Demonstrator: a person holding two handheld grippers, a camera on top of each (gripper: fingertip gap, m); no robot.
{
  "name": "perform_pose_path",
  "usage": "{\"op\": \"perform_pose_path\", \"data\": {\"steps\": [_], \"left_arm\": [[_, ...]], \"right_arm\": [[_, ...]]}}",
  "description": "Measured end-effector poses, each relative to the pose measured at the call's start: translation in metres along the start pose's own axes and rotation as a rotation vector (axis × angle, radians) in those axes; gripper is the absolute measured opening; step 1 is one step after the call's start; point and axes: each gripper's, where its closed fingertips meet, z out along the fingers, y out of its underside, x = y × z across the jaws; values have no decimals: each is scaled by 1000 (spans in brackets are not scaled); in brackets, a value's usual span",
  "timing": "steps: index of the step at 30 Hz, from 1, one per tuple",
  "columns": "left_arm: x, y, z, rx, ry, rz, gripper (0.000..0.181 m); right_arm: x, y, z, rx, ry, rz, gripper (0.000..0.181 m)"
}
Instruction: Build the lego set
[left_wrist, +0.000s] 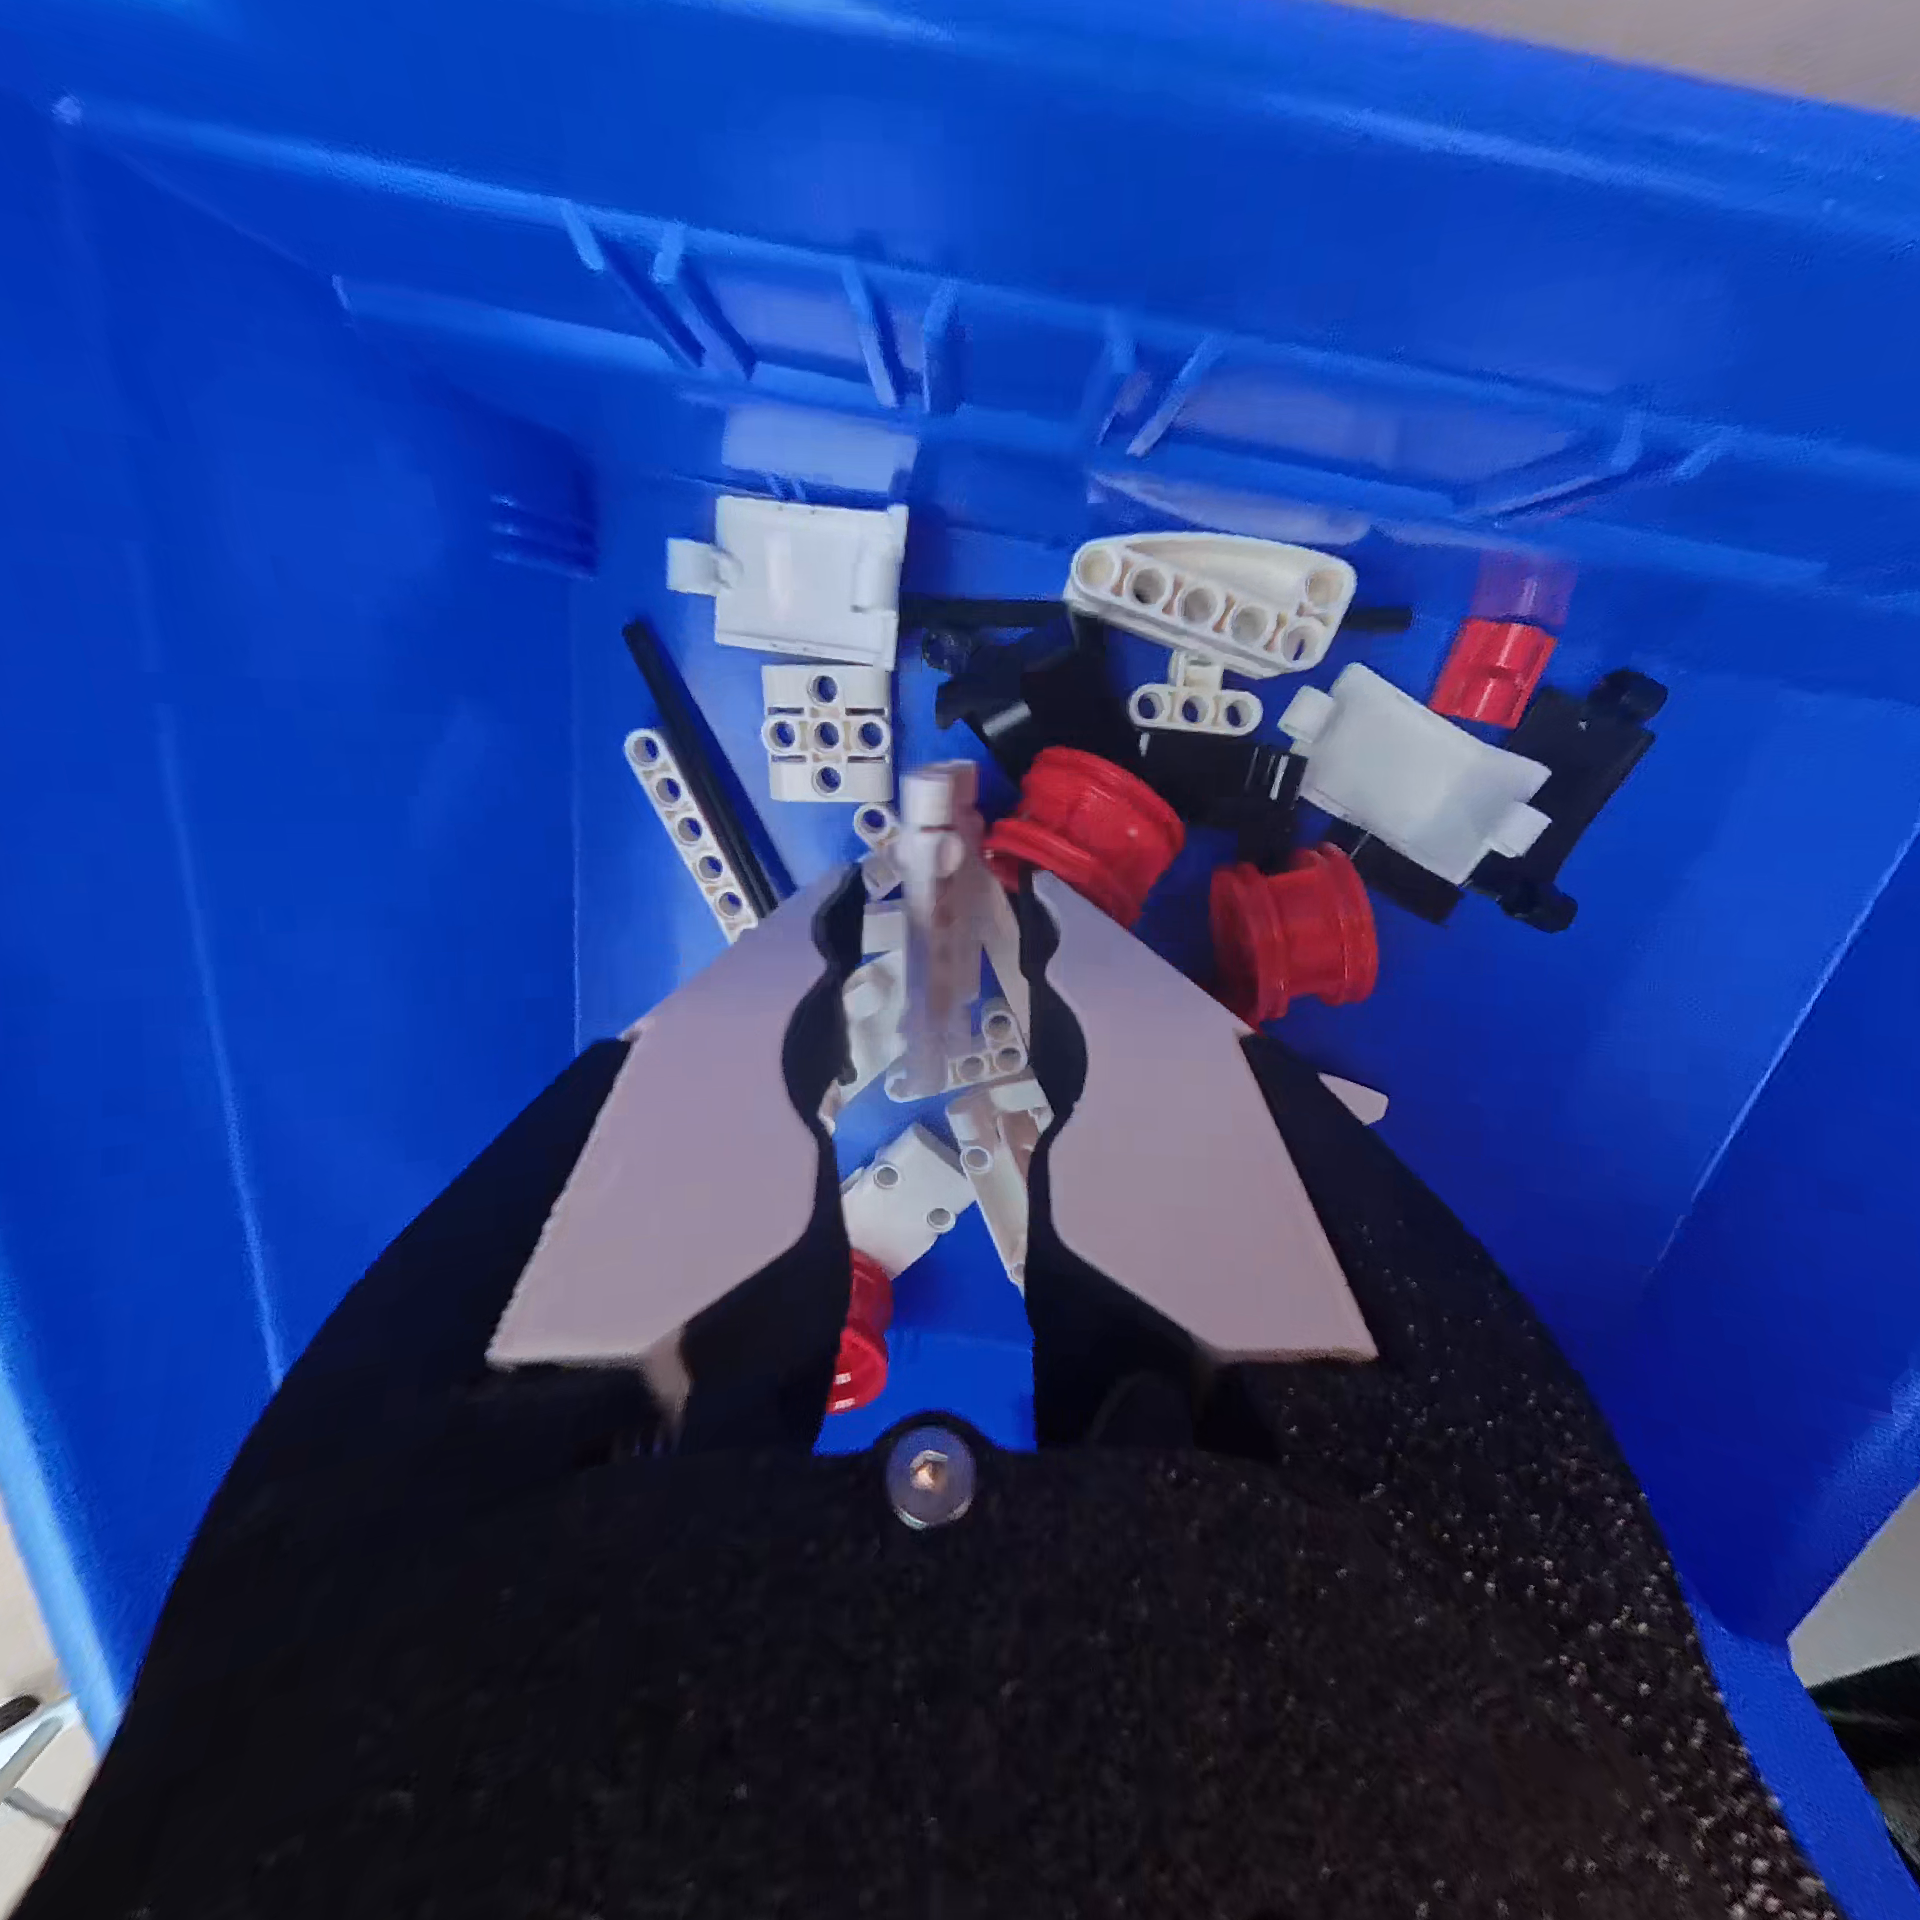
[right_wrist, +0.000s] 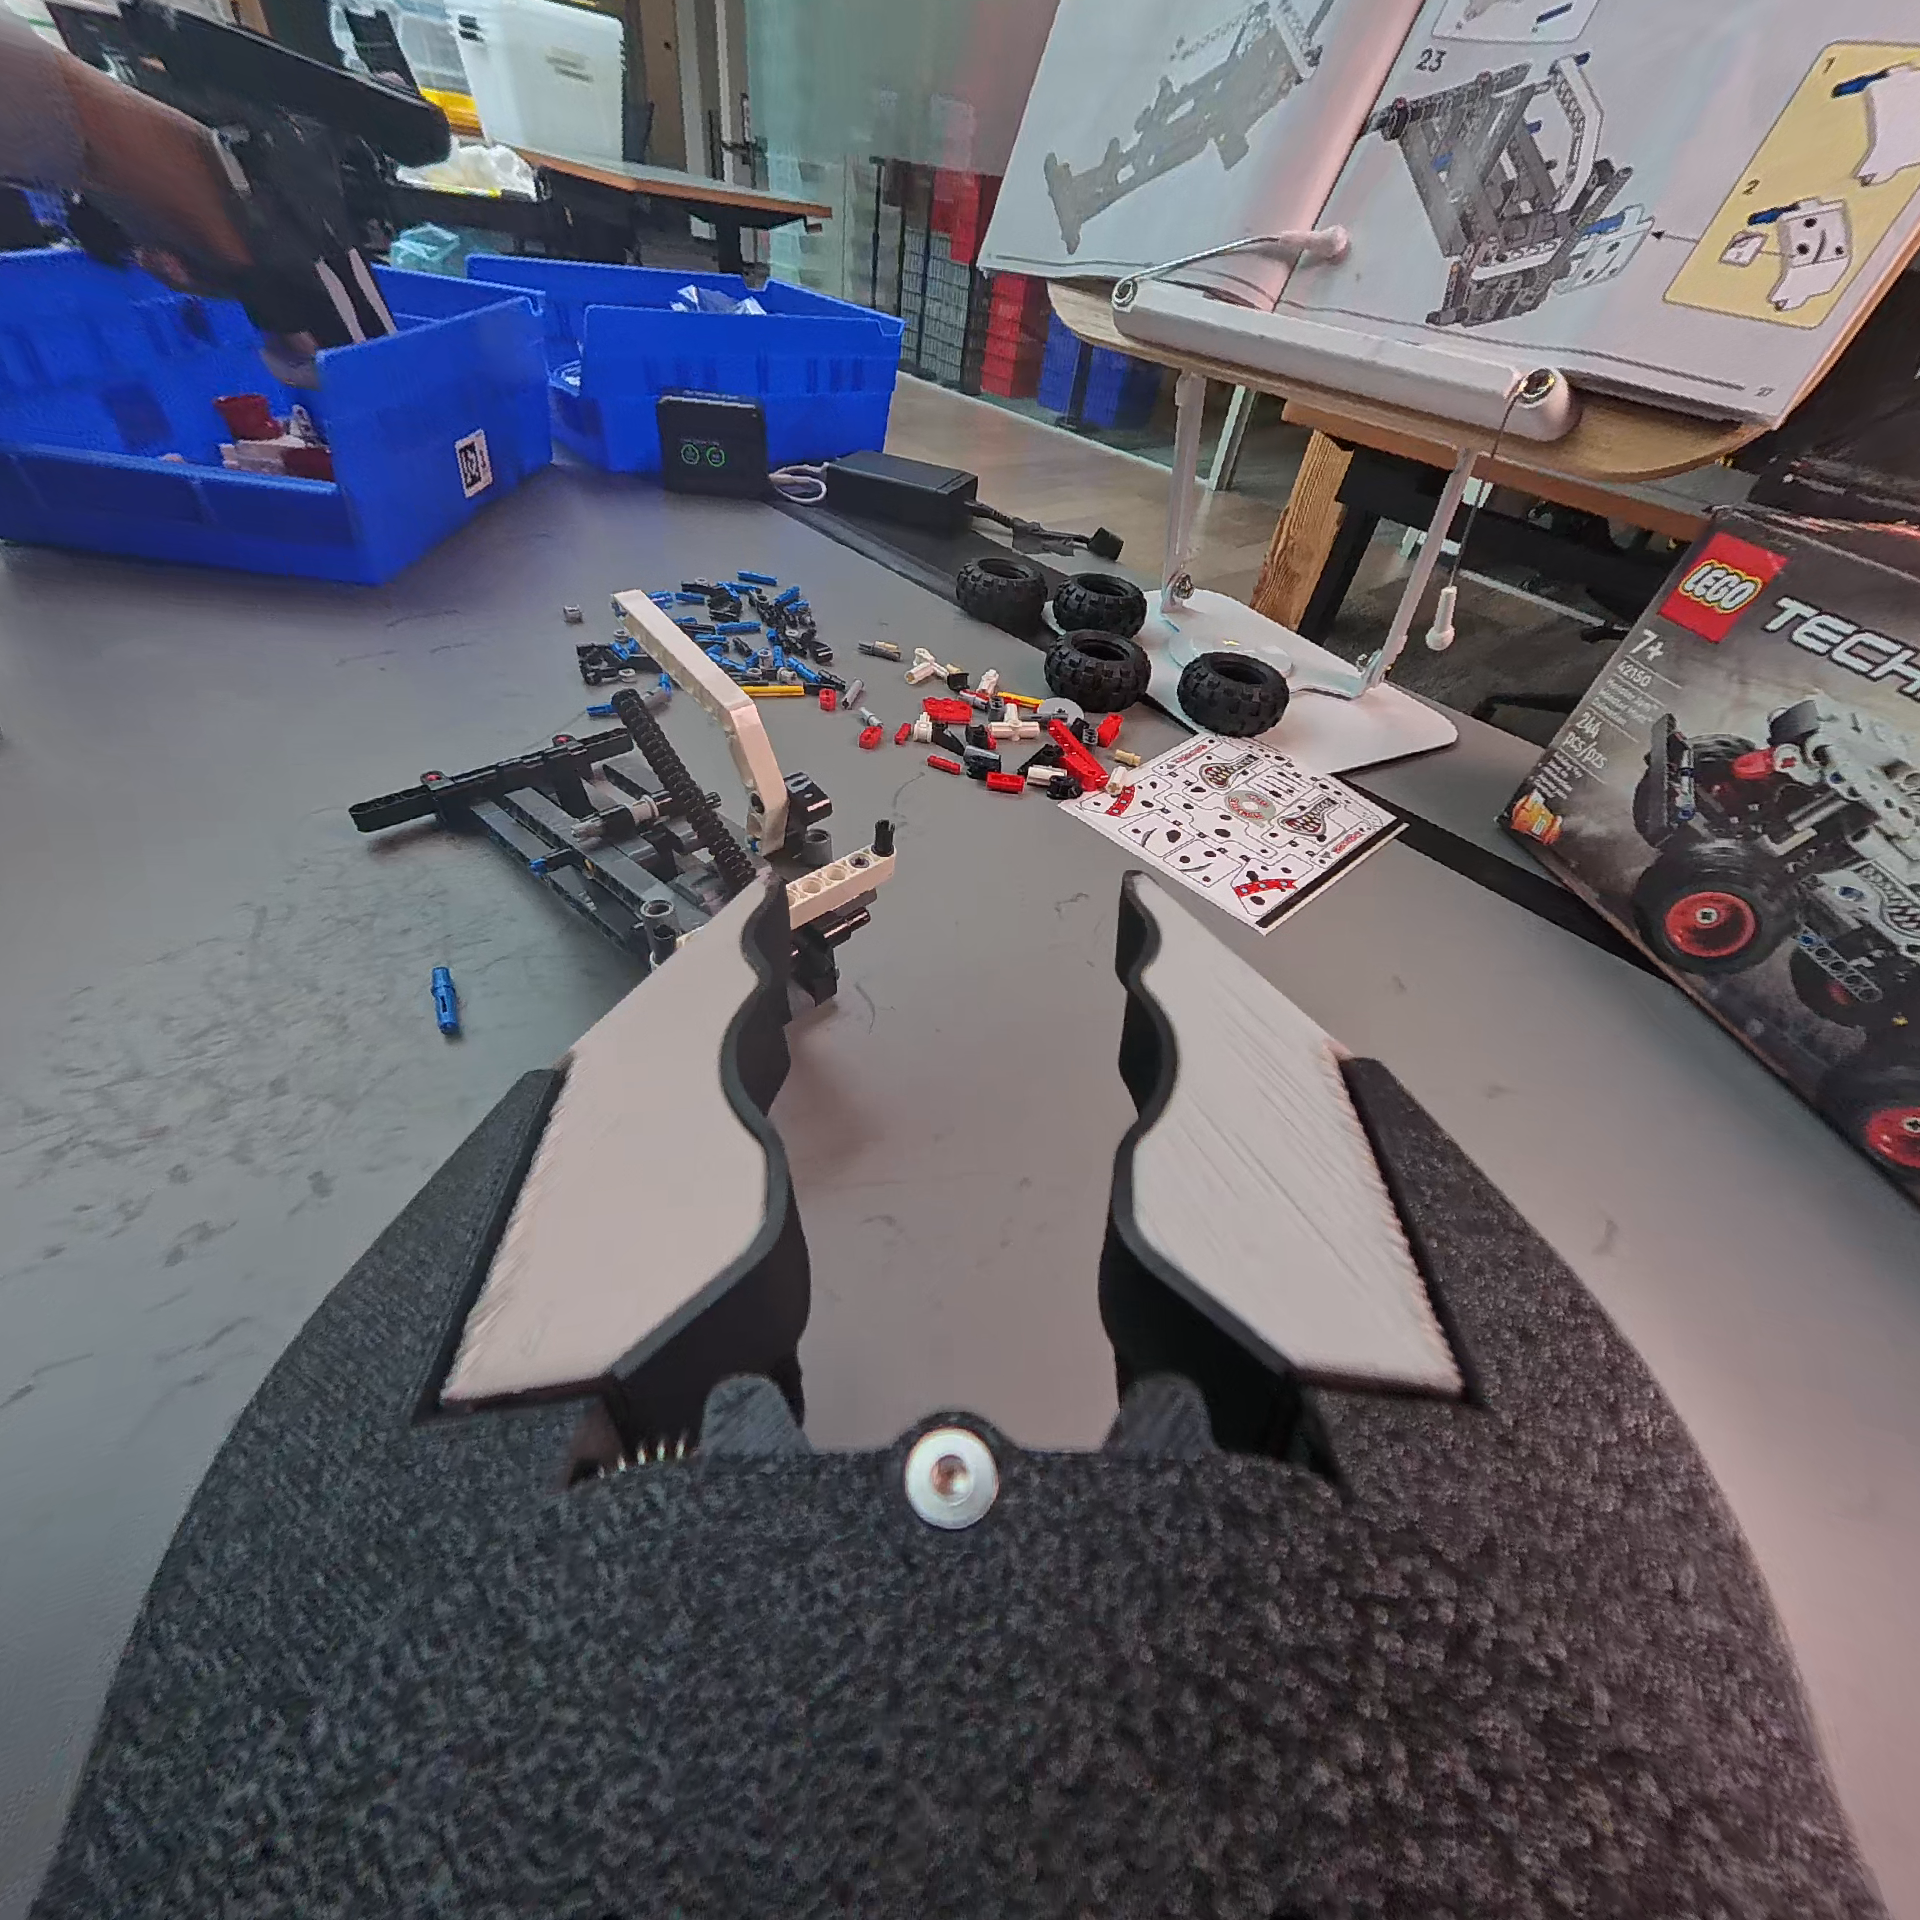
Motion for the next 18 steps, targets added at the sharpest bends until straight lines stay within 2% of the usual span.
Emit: {"op": "perform_pose_path", "data": {"steps": [2, 4, 9, 11, 13, 16, 18], "left_arm": [[2, 1, -1, -19, 9, 12, 14], [7, 11, -5, -81, 33, 38, 12], [40, 68, -31, -390, 174, 43, 12], [25, 78, -42, -471, 25, 85, 27], [30, 55, -45, -353, -18, 125, 30], [72, 8, -41, -93, 72, 237, 25], [91, -7, -33, -32, 92, 285, 25]], "right_arm": [[0, 3, 2, -12, -1, -5, 60], [-1, 7, 3, -25, -4, -9, 59], [-4, 12, 7, -41, -24, -9, 55], [-5, 12, 8, -43, -29, -11, 55], [-5, 13, 9, -47, -33, -17, 55], [-7, 15, 10, -56, -35, -24, 54], [-7, 16, 10, -60, -35, -27, 54]]}}
